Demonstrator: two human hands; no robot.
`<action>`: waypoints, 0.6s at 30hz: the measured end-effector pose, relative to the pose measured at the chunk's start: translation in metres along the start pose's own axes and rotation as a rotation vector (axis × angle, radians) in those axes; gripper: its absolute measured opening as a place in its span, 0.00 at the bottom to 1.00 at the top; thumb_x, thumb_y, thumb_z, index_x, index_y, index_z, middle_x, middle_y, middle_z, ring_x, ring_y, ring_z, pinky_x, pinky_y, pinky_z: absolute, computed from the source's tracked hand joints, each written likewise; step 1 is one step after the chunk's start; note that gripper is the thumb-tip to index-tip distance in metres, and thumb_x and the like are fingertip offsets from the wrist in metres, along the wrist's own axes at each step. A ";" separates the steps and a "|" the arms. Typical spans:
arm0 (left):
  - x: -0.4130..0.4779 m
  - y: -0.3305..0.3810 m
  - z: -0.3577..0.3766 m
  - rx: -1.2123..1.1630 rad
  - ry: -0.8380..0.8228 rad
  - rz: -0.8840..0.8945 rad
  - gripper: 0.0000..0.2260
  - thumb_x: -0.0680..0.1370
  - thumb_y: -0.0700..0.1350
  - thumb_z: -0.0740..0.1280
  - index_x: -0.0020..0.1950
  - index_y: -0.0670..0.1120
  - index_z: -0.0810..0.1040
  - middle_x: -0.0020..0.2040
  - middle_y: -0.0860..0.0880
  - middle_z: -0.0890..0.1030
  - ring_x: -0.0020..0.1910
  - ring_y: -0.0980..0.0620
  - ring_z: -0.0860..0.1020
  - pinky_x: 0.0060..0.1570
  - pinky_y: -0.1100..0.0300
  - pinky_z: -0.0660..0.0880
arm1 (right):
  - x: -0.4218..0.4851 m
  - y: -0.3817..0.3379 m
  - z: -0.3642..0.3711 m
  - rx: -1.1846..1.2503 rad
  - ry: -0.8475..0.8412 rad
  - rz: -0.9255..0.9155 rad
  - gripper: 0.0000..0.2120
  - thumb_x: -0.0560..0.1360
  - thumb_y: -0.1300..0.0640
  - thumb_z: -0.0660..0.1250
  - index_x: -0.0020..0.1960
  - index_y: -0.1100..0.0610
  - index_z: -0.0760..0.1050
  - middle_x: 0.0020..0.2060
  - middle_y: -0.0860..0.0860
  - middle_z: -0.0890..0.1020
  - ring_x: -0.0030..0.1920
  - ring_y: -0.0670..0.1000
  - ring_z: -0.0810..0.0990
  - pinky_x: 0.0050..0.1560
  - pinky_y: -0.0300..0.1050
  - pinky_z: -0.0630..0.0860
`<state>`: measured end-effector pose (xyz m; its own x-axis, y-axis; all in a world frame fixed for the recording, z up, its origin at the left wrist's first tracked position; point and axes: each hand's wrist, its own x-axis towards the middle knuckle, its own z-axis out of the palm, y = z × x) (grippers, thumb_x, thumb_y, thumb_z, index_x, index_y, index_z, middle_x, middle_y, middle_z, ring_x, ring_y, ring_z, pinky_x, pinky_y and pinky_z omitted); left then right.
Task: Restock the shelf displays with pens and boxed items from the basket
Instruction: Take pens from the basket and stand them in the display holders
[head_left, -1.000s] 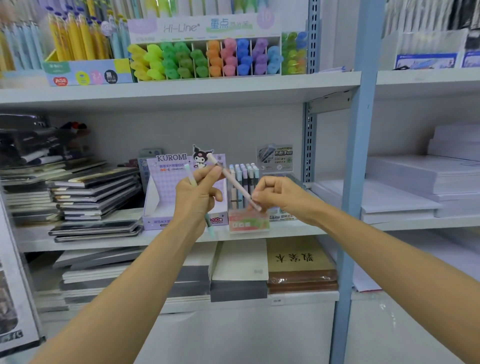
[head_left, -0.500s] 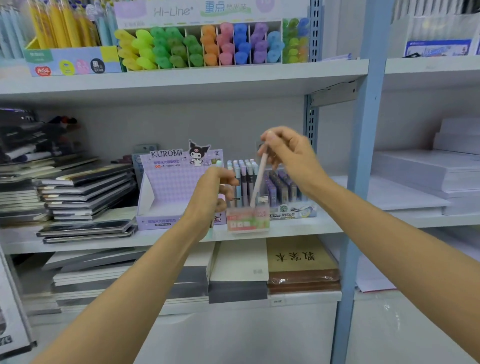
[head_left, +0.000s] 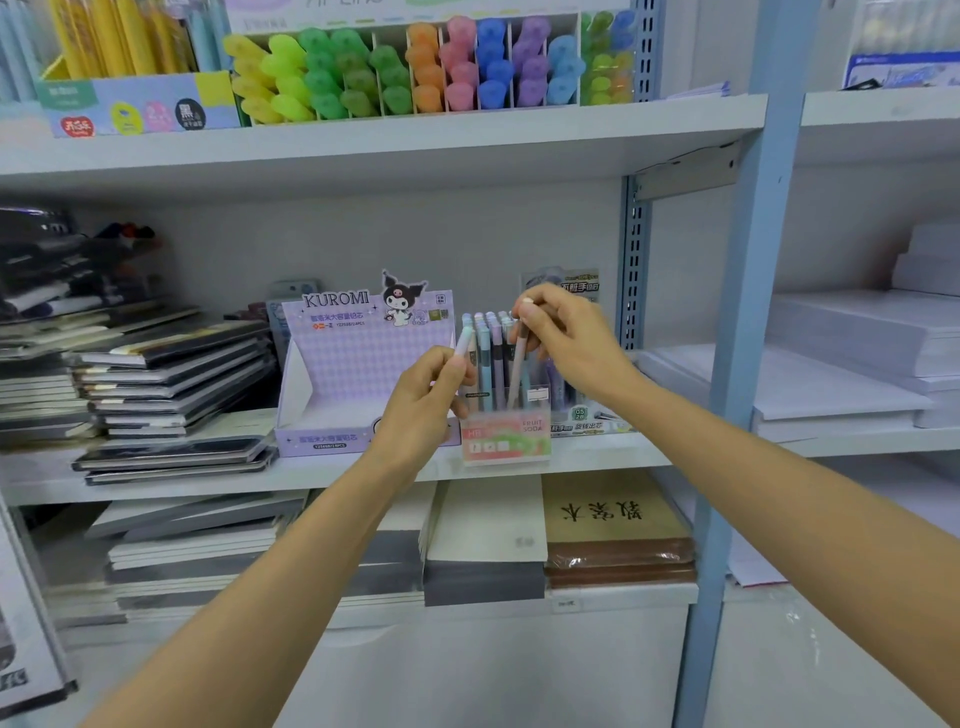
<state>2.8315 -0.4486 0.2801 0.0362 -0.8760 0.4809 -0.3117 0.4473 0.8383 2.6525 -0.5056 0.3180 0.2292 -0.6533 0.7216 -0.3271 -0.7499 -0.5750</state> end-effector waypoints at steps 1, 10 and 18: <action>0.001 -0.001 0.000 -0.004 0.001 -0.002 0.12 0.84 0.50 0.57 0.51 0.43 0.75 0.48 0.51 0.79 0.33 0.60 0.73 0.27 0.67 0.67 | 0.002 -0.001 -0.001 -0.009 -0.011 -0.003 0.09 0.82 0.59 0.59 0.52 0.61 0.76 0.38 0.48 0.82 0.35 0.39 0.79 0.37 0.32 0.75; 0.003 -0.003 -0.001 -0.045 -0.002 -0.034 0.10 0.82 0.50 0.61 0.47 0.47 0.78 0.44 0.49 0.79 0.34 0.57 0.72 0.27 0.68 0.68 | 0.006 -0.003 0.004 -0.012 -0.040 -0.049 0.09 0.82 0.60 0.59 0.52 0.63 0.76 0.38 0.52 0.83 0.39 0.57 0.82 0.41 0.46 0.81; 0.008 -0.005 0.016 0.034 0.224 0.020 0.09 0.72 0.51 0.75 0.37 0.51 0.78 0.33 0.47 0.78 0.27 0.55 0.71 0.29 0.61 0.68 | -0.005 0.006 0.000 0.062 -0.012 0.021 0.11 0.83 0.57 0.55 0.54 0.63 0.71 0.41 0.56 0.82 0.43 0.49 0.84 0.42 0.42 0.81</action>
<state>2.8186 -0.4605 0.2760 0.2384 -0.8036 0.5453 -0.3461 0.4543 0.8209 2.6497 -0.5070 0.3110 0.2343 -0.6700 0.7044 -0.2743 -0.7407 -0.6133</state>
